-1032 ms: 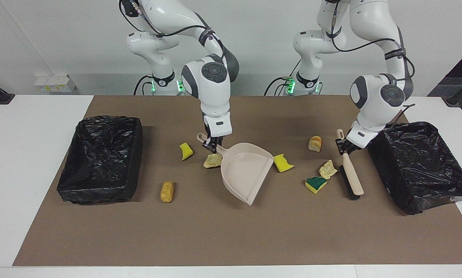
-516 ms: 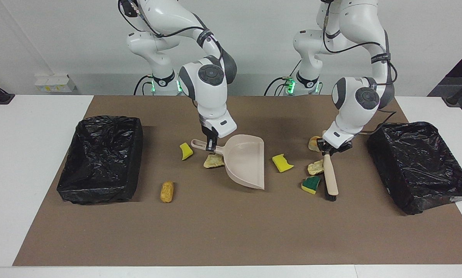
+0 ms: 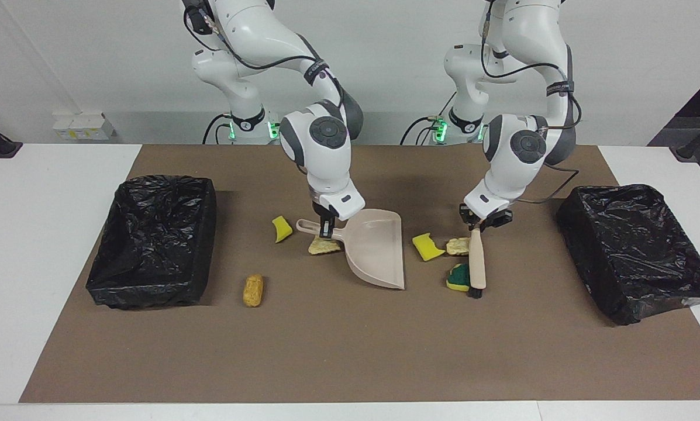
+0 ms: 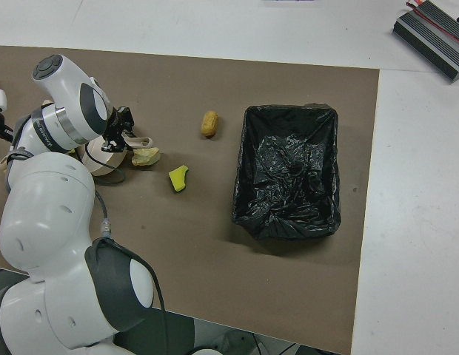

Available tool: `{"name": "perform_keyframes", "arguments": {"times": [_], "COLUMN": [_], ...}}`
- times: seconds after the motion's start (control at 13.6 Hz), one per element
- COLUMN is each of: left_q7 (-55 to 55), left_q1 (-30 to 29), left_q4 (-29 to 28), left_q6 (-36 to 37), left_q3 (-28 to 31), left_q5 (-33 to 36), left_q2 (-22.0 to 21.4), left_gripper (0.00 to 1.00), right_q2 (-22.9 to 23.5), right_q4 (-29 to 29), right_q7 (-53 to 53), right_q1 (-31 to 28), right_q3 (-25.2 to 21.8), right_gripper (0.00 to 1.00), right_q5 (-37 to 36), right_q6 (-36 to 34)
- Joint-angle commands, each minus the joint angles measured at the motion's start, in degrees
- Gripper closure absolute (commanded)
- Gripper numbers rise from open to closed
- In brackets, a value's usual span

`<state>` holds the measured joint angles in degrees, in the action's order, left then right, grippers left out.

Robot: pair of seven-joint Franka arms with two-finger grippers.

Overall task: Sweep and dump trash in bin
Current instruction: 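Sweep crusts and sponges with the left brush into the right-held dustpan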

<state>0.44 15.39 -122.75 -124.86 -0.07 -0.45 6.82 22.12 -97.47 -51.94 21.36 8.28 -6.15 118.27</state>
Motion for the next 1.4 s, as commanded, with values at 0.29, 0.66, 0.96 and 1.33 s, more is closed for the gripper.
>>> {"name": "perform_keyframes", "arguments": {"times": [0.29,0.66,0.96,1.33], "left_q7": [0.4,-14.5,-27.3,-40.3], "left_q1": [10.9,18.4,15.3,6.1], "left_q4": [-4.5,-1.3,-0.7,-1.4], "left_q6": [-0.9,-0.1,0.8,11.2], "left_q3": [0.8,0.9,1.6,1.8], "left_q5": [-7.9,-12.0,-12.0,-10.9], "left_q2": [-3.6,-3.1,-7.8,-12.3], "left_gripper": [1.0,1.0,1.0,1.0], "right_q2": [2.1,2.1,2.3,2.5], "right_q4": [1.1,1.1,0.8,0.9], "right_q7": [-1.8,-1.9,-6.1,-6.8], "right_q1": [1.7,2.0,1.3,1.8], "right_q3": [0.4,0.4,0.4,0.4], "right_gripper": [1.0,1.0,1.0,1.0], "right_q5": [-1.9,-1.7,-0.8,-1.0], "right_q6": [3.7,4.0,5.9,6.3]}}
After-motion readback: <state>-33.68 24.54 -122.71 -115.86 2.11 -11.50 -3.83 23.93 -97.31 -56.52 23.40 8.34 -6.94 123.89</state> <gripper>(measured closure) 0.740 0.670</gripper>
